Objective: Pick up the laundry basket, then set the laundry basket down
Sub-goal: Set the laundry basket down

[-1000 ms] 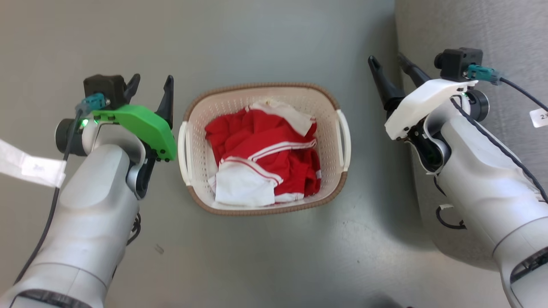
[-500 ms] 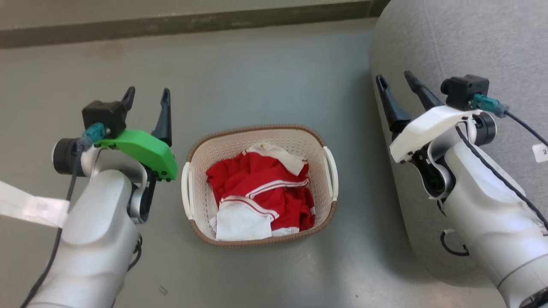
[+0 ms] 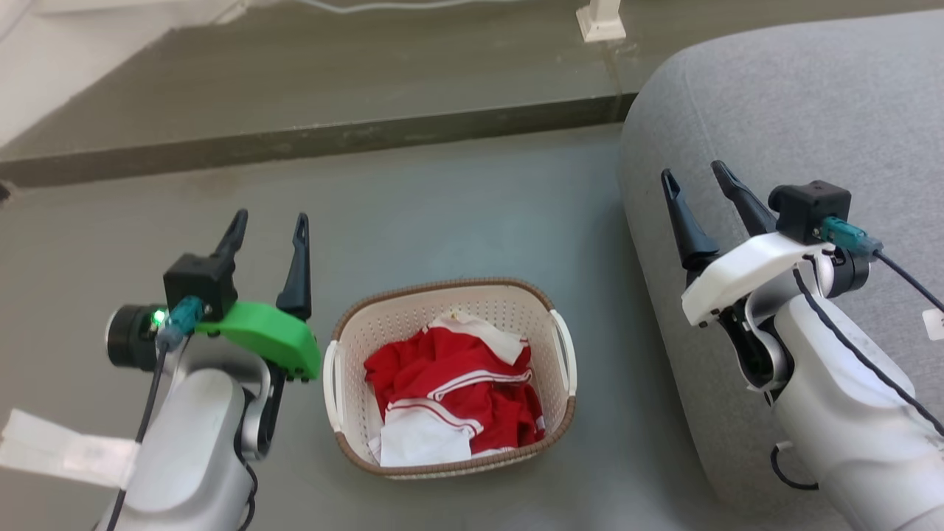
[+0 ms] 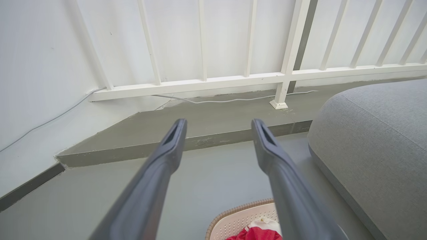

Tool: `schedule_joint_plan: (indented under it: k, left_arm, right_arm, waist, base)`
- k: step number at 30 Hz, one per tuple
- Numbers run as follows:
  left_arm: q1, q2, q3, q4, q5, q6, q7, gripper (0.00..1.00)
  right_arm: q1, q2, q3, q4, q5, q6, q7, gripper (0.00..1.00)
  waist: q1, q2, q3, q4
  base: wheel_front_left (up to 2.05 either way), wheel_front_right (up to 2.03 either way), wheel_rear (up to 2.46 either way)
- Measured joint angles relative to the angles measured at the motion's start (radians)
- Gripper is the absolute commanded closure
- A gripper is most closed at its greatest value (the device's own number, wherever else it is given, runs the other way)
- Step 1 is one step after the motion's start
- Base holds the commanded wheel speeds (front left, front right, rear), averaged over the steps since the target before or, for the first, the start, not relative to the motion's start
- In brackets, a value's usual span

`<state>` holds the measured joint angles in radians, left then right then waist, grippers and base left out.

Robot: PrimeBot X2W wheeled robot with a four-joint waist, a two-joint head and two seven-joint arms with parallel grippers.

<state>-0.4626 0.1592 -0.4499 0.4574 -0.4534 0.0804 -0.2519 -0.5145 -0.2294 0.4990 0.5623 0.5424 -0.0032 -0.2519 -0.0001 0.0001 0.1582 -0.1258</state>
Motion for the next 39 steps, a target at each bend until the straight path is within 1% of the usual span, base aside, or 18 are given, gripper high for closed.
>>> schedule_joint_plan:
  k: [5, 8, 12, 16, 17, 20, 23, 28, 30, 34, 39]
  left_arm:
    - [0.082, 0.008, 0.009, -0.058, 0.011, 0.008, 0.000, 0.00]
    - [0.127, 0.011, 0.020, -0.084, 0.030, 0.010, 0.000, 0.00]
    - [0.191, 0.014, 0.024, -0.116, 0.039, 0.017, 0.000, 0.00]
    - [0.254, 0.015, 0.030, -0.150, 0.046, 0.021, 0.000, 0.00]
    - [0.265, 0.015, 0.032, -0.157, 0.049, 0.022, 0.000, 0.00]
    - [0.296, 0.016, 0.047, -0.187, 0.055, 0.027, 0.000, 0.00]
    - [0.334, 0.016, 0.056, -0.214, 0.063, 0.027, 0.000, 0.00]
    - [0.391, 0.016, 0.066, -0.244, 0.064, 0.035, 0.000, 0.00]
    - [0.410, 0.016, 0.071, -0.251, 0.071, 0.035, 0.000, 0.00]
    - [0.441, 0.015, 0.084, -0.272, 0.089, 0.036, 0.000, 0.00]
    - [0.474, 0.014, 0.095, -0.280, 0.097, 0.036, 0.000, 0.00]
  right_arm:
    - [0.052, -0.009, -0.016, -0.060, -0.025, -0.021, 0.000, 0.00]
    - [0.095, -0.013, -0.031, -0.086, -0.036, -0.044, 0.000, 0.00]
    - [0.158, -0.020, -0.037, -0.113, -0.052, -0.059, 0.000, 0.00]
    - [0.212, -0.021, -0.039, -0.135, -0.053, -0.063, 0.000, 0.00]
    - [0.223, -0.021, -0.040, -0.137, -0.054, -0.070, 0.000, 0.00]
    - [0.254, -0.023, -0.041, -0.152, -0.060, -0.071, 0.000, 0.00]
    - [0.280, -0.023, -0.044, -0.175, -0.060, -0.079, 0.000, 0.00]
    - [0.310, -0.025, -0.048, -0.202, -0.065, -0.080, 0.000, 0.00]
    - [0.326, -0.026, -0.048, -0.206, -0.066, -0.088, 0.000, 0.00]
    - [0.353, -0.026, -0.050, -0.213, -0.066, -0.095, 0.000, 0.00]
    - [0.365, -0.027, -0.048, -0.230, -0.067, -0.096, 0.000, 0.00]
  waist:
    - [0.0000, 0.0000, -0.049, -0.002]
    - [0.0000, 0.0000, -0.076, -0.001]
    - [0.0000, 0.0000, -0.110, 0.000]
    - [0.0000, 0.0000, -0.140, 0.000]
    - [0.0000, 0.0000, -0.146, 0.000]
    - [0.0000, 0.0000, -0.163, -0.001]
    - [0.0000, 0.0000, -0.177, -0.003]
    - [0.0000, 0.0000, -0.184, -0.007]
    - [0.0000, 0.0000, -0.185, -0.009]
    - [0.0000, 0.0000, -0.187, -0.011]
    - [0.0001, 0.0000, -0.186, -0.013]
  base:
    - [0.00, 0.00, 0.00]
    - [0.00, 0.00, 0.00]
    - [0.00, 0.00, 0.00]
    - [0.00, 0.00, 0.00]
    - [0.00, 0.00, 0.00]
    - [0.00, 0.00, 0.00]
    - [0.00, 0.00, 0.00]
    - [0.00, 0.00, 0.00]
    - [0.00, 0.00, 0.00]
    - [0.00, 0.00, 0.00]
    - [0.00, 0.00, 0.00]
